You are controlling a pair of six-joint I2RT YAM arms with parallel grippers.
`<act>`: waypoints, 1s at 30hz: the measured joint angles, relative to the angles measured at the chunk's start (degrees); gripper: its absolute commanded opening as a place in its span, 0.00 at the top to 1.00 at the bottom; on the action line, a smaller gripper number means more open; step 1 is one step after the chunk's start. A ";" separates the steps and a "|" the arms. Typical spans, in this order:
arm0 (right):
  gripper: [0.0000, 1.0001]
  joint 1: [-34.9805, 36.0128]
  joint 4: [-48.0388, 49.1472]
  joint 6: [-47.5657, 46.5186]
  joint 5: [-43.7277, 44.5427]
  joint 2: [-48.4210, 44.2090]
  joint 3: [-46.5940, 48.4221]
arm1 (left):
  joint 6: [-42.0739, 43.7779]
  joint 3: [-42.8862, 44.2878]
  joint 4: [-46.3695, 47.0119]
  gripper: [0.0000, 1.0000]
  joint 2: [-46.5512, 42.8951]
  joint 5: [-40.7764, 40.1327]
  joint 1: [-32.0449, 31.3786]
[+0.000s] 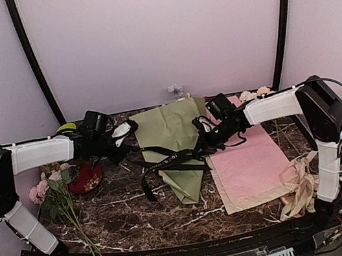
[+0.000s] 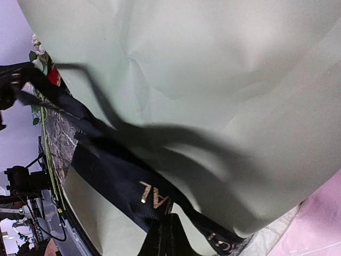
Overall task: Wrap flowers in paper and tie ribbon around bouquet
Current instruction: Cross the ribbon over the folded bouquet.
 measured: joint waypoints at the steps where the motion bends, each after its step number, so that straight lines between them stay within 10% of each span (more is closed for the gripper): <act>1: 1.00 0.00 -0.04 0.00 0.13 0.33 -0.24 | -0.83 -1.53 1.51 1.00 -2.64 1.29 0.00; 14: 0.99 0.07 -0.31 -0.17 0.74 2.71 -0.92 | -1.51 -2.97 6.05 0.98 -8.28 -0.15 -0.07; 23: 0.67 0.20 -4.22 -4.72 1.11 2.49 -0.31 | -1.73 -2.97 6.01 0.99 -5.88 -0.87 -0.07; 30: 0.67 0.22 -10.58 -11.21 0.52 -0.20 4.09 | -3.06 -2.58 4.63 0.99 -1.86 -0.55 -0.07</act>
